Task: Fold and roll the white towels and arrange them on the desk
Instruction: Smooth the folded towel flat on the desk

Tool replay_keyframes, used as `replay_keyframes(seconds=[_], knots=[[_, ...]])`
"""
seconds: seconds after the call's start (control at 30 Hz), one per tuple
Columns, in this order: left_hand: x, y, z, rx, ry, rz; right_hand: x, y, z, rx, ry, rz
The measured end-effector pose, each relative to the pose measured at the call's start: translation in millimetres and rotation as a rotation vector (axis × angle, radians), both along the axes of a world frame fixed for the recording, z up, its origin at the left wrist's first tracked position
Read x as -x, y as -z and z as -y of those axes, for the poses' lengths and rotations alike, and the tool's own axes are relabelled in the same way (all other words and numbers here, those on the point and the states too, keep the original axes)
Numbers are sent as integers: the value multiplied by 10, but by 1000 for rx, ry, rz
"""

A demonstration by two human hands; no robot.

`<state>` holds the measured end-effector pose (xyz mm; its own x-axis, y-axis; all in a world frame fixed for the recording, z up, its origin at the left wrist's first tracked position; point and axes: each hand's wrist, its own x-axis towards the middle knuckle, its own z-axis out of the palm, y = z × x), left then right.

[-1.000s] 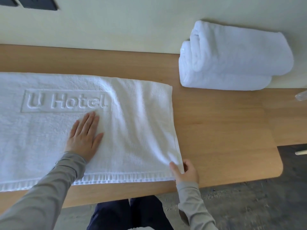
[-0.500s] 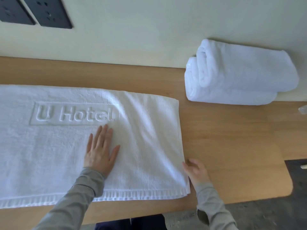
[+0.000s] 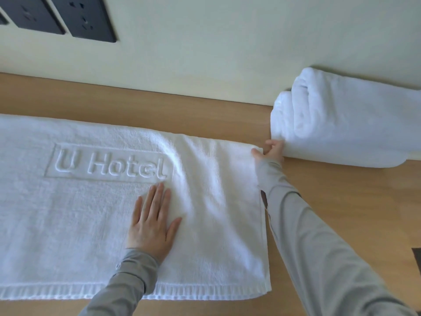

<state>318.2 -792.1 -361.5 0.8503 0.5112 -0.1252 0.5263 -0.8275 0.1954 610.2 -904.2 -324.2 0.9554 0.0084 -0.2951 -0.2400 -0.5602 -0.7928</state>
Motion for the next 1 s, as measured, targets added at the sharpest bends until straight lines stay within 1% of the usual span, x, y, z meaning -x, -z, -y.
replay_keyframes(seconds=[0.07, 0.1, 0.23, 0.3, 0.33, 0.37, 0.4, 0.43, 0.47, 0.5, 0.53, 0.57, 0.6, 0.63, 0.7, 0.77, 0.87, 0.93, 1.0], knots=[[3, 17, -7, 5, -9, -10, -54, 44, 9, 4, 23, 126], [0, 18, -7, 5, -12, -16, -74, 70, 14, 18, 28, 156], [0, 24, -5, -2, -16, -29, -42, 219, 43, 163, -31, 146], [-7, 18, -1, -9, -13, -26, 53, 200, 37, 272, -88, 205], [-13, 13, 3, -6, -9, -29, 144, 178, 14, 367, -113, 292], [-18, 5, 5, -3, -7, -32, 289, 135, -44, 460, -150, 423], [-24, -4, 1, 4, -5, -37, 507, 92, -152, 481, -225, 572], [-29, -10, 8, 10, 1, -41, 777, 60, -291, 412, -361, 690], [-31, -13, 13, 16, 8, -47, 1083, 50, -461, 288, -575, 753], [-24, -24, 12, 23, 11, -61, 1398, 63, -630, 193, -841, 742], [-13, -39, 6, 35, 5, -87, 1680, 89, -767, 174, -1101, 702], [-4, -54, 0, 45, -8, -114, 1858, 124, -849, 195, -1298, 673], [2, -70, -5, 49, -14, -126, 1896, 173, -891, 222, -1415, 660], [6, -75, -11, 53, -12, -117, 1800, 222, -891, 249, -1460, 673], [-3, -71, -19, 66, -4, -60, 1426, 279, -811, 313, -1422, 762], [-21, -59, -15, 63, -21, -1, 950, 320, -689, 440, -1291, 790], [-22, -29, -14, 57, -33, 25, 329, 379, -477, 728, -1115, 638], [-19, -13, -15, 50, -30, 29, 87, 439, -378, 845, -1022, 527], [-23, -1, -19, 36, -24, 31, 39, 456, -373, 923, -957, 502]])
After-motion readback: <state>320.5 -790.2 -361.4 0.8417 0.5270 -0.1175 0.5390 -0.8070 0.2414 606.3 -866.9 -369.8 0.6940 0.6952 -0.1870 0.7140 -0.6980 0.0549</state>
